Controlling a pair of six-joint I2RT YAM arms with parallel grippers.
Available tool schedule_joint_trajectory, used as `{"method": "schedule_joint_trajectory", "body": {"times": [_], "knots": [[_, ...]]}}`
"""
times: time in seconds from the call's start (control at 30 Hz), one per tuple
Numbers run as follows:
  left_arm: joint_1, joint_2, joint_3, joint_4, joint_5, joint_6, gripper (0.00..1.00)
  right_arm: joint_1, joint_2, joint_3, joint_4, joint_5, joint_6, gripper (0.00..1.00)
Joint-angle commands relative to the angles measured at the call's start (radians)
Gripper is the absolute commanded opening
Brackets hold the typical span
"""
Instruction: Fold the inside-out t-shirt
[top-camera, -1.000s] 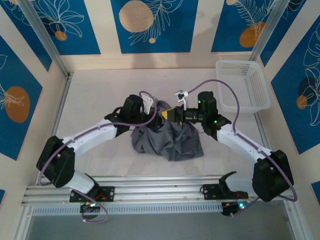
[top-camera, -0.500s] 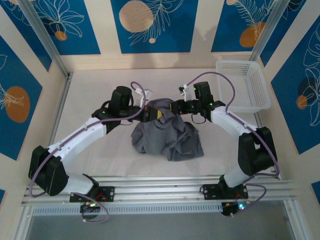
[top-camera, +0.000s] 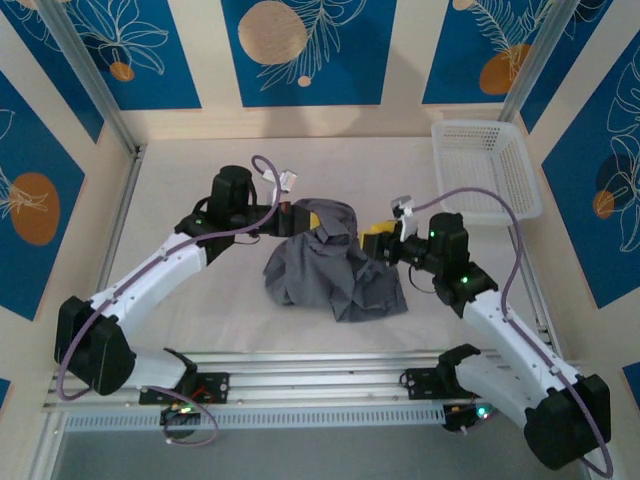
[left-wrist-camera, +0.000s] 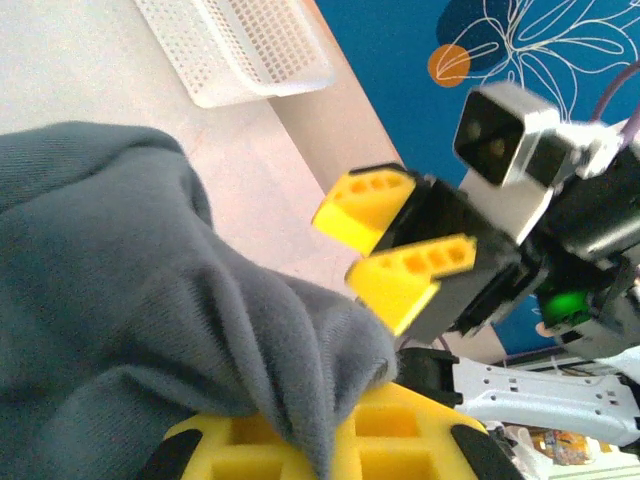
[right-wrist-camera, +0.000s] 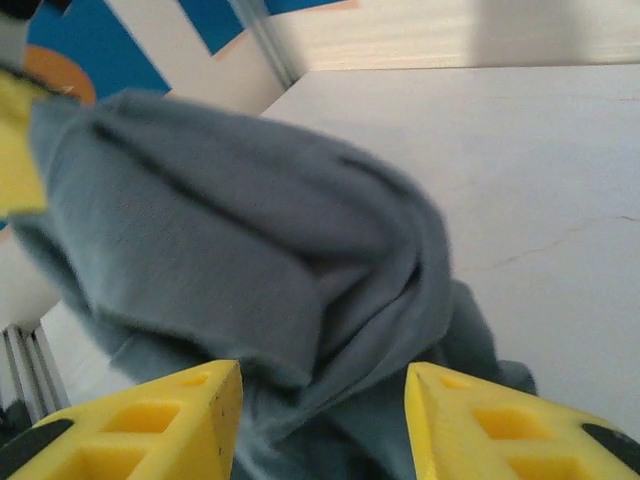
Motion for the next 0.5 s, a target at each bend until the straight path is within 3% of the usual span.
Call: {"method": "schedule_joint_trajectory", "body": {"times": [0.0, 0.13, 0.2, 0.47], "knots": [[0.008, 0.003, 0.031, 0.042, 0.041, -0.013, 0.0, 0.053, -0.033, -0.07, 0.221, 0.045, -0.136, 0.53], [0.008, 0.001, 0.027, 0.036, 0.038, -0.011, 0.0, 0.164, 0.008, -0.075, 0.304, 0.15, -0.43, 0.64], [0.008, -0.001, 0.025, 0.033, 0.036, -0.012, 0.0, 0.18, 0.048, -0.066, 0.337, 0.19, -0.519, 0.64], [0.008, -0.007, 0.018, 0.045, 0.035, -0.02, 0.0, 0.197, 0.172, 0.012, 0.414, 0.264, -0.547, 0.58]]}}
